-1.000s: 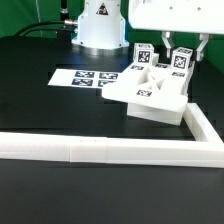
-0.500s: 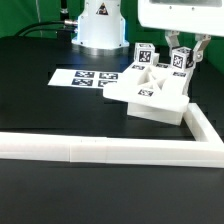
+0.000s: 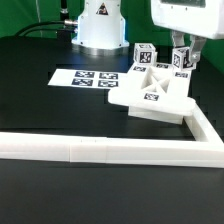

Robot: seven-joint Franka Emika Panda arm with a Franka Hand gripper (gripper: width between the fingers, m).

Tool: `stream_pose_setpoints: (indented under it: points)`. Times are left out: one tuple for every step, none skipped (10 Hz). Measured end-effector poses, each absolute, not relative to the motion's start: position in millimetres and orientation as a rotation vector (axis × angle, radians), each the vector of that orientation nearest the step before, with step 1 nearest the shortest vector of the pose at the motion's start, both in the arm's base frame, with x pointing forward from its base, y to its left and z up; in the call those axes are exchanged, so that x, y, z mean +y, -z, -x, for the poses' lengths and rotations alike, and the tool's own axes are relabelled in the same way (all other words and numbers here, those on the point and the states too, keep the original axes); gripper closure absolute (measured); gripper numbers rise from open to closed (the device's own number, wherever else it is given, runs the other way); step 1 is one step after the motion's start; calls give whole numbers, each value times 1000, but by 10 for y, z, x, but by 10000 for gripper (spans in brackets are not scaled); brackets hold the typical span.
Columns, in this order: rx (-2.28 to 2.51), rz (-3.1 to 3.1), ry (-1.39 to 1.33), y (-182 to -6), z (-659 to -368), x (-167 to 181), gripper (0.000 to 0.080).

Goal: Assemble chair

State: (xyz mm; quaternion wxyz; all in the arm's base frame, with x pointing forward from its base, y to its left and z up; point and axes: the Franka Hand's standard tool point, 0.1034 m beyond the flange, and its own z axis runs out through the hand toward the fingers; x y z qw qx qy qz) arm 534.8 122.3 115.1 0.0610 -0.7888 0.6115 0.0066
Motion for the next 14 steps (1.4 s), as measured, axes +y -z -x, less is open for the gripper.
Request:
stream_pose_setpoints:
  points:
    - [1940,2312,-29,-1152,-5349,1226,515]
    - [2011,2246,-38,-1151,-5349,1227,515]
    - [2045,2214,-42,-1151,-5349,1227,515]
    - [2025,2232,-40,-1151,-5349,1227,515]
    - [2026,2232,-40,-1151,-5349,1227,515]
    - [2024,2234,-40,-1151,-5349,1227,515]
    - [2001,2254,-38,-1150,-5349,1228,515]
    - [1985,2268,-37,-1150,-5349,1228,364]
    - [1894,2344,-29,-1150,-5349,1227,235]
    - [1818,2403,-23,-1149,-5349,1226,235]
    - [1694,2492,-13,-1148,-5349,1223,168]
    - [1598,2554,-5,-1148,-5349,1223,155]
    - [1504,2610,2,-1148,-5349,1222,155]
    - [1414,2662,9,-1148,-5349,1222,151]
